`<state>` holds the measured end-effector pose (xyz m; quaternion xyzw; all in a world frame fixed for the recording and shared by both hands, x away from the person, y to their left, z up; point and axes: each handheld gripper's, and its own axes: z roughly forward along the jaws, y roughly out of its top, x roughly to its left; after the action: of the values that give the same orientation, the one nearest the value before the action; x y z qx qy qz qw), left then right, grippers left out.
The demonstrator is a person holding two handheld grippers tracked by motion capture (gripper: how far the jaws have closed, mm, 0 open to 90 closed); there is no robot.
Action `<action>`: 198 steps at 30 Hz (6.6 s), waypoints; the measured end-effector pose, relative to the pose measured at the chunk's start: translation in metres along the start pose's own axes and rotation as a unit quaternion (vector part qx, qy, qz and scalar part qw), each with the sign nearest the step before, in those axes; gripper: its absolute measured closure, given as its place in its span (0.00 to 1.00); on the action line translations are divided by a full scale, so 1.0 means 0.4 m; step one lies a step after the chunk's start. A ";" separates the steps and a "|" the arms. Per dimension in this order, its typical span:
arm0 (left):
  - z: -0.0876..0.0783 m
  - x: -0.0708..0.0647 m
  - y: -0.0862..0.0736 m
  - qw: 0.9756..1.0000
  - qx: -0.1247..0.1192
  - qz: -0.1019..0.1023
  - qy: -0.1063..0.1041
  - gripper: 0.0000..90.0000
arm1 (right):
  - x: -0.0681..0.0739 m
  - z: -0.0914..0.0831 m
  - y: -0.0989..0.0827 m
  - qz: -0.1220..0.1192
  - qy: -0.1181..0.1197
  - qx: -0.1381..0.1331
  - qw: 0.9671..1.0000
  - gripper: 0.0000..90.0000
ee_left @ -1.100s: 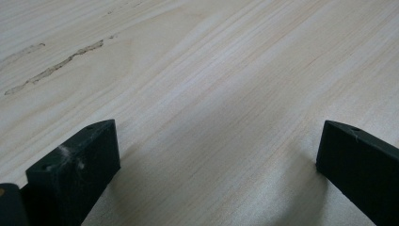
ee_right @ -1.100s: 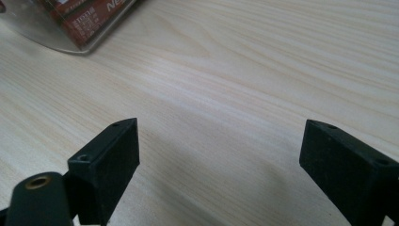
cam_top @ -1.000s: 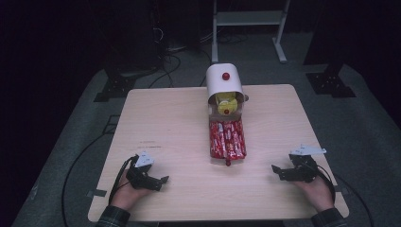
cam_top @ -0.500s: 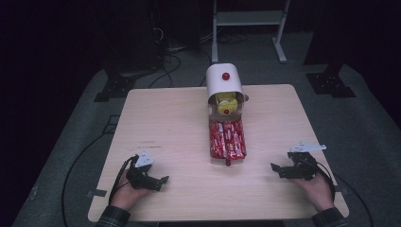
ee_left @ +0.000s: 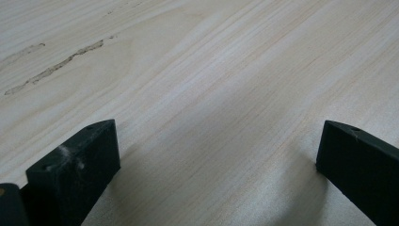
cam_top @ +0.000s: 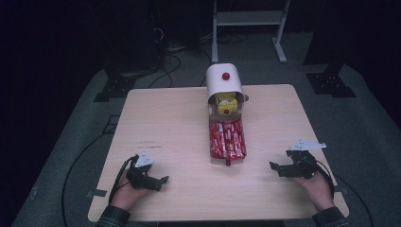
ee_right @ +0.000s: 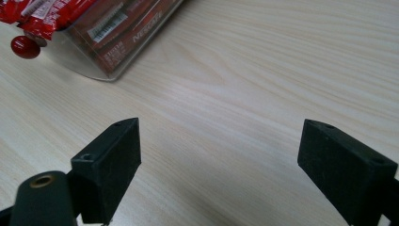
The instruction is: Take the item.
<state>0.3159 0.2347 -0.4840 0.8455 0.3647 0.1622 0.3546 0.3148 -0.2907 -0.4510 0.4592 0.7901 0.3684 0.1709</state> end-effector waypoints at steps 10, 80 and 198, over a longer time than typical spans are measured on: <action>0.000 0.000 0.000 1.000 0.000 0.000 0.000 0.00 | -0.001 -0.009 0.015 0.005 0.009 -0.011 1.000 0.14; -0.001 0.000 0.000 1.000 0.002 0.001 0.000 0.00 | 0.020 0.037 0.163 -0.008 0.049 -0.018 0.999 0.15; 0.000 0.000 0.000 1.000 0.001 -0.001 0.000 0.00 | 0.216 0.214 0.261 -0.096 0.040 -0.049 0.993 0.57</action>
<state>0.3157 0.2348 -0.4839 0.8456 0.3652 0.1615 0.3543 0.3845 -0.1486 -0.4253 0.3574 0.8178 0.4062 0.1961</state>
